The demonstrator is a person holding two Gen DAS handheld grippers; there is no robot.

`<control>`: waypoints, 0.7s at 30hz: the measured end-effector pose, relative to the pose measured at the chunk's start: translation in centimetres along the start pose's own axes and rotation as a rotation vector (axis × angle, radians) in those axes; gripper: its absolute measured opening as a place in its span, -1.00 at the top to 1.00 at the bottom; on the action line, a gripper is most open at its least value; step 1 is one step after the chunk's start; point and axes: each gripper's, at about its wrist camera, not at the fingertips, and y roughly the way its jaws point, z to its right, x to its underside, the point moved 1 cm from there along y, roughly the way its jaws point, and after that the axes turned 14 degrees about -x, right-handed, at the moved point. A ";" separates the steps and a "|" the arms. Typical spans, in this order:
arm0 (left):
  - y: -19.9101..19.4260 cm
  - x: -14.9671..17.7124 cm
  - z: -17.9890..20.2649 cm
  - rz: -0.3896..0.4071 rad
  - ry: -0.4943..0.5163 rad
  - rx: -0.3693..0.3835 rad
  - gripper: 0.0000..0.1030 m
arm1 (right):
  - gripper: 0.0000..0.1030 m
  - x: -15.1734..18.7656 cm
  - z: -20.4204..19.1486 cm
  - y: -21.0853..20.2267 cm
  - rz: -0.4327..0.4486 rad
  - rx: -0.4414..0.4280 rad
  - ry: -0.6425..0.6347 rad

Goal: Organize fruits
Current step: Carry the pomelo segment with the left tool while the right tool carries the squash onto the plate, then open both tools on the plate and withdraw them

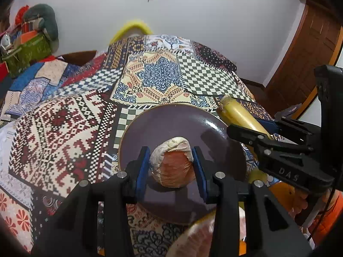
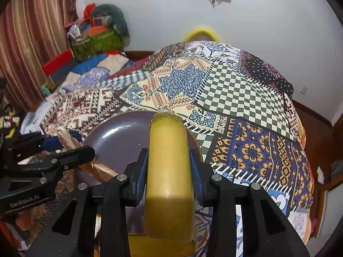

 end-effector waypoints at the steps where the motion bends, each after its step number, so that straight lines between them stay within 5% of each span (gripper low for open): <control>1: 0.5 -0.2 0.0 -0.010 -0.001 0.001 0.23 | 0.33 -0.1 0.0 0.3 -0.014 0.003 -0.013; 13: 1.6 -1.6 0.5 -0.013 0.013 0.027 0.23 | 0.33 -0.6 1.1 2.6 -0.107 -0.018 -0.002; 21: 0.4 -1.6 0.1 -0.014 -0.003 0.019 0.23 | 0.33 -1.2 0.5 0.2 -0.038 -0.014 -0.001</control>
